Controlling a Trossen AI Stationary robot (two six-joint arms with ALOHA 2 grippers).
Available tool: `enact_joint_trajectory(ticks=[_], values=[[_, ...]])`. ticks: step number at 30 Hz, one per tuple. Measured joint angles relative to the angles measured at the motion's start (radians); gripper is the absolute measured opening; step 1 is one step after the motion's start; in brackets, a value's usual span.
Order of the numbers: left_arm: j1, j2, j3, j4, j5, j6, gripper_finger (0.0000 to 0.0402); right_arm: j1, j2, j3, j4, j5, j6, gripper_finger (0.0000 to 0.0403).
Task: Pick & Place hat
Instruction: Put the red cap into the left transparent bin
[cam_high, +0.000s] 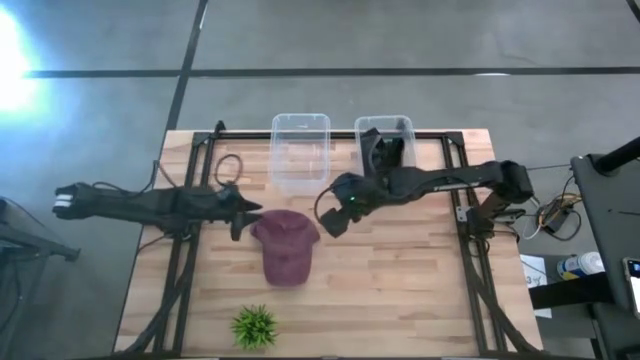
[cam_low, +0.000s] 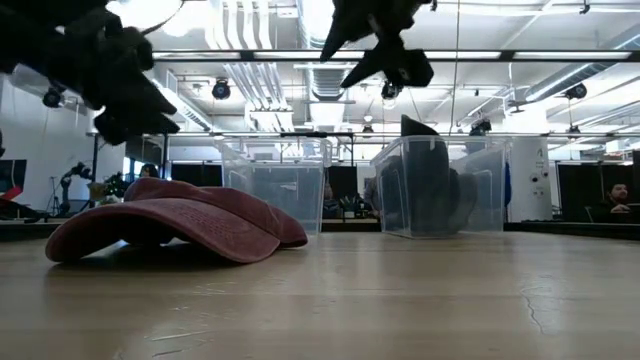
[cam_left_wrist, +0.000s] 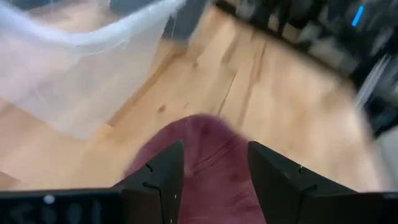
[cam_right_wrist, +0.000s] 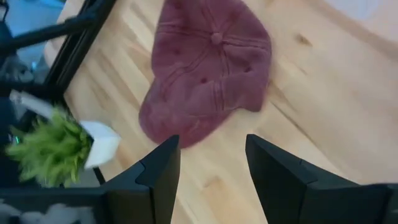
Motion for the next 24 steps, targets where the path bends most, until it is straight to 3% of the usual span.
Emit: enact_joint_trajectory(ticks=[5,12,17,24], values=[[-0.006,0.181,0.118,-0.111,0.068,0.203,0.0169,0.03,0.057,-0.001,0.051,-0.058,0.101,0.0178],[-0.041,0.361,0.168,-0.138,0.084,0.317,0.0169,0.071,0.098,-0.002,0.075,-0.046,0.108,0.0178],[-0.063,0.466,0.166,-0.135,0.093,0.275,0.0169,0.072,0.161,-0.003,0.185,-0.059,0.083,0.0178],[-0.134,0.534,0.156,-0.203,0.116,0.022,0.0169,0.104,0.25,-0.004,0.276,-0.157,0.078,0.0178]])
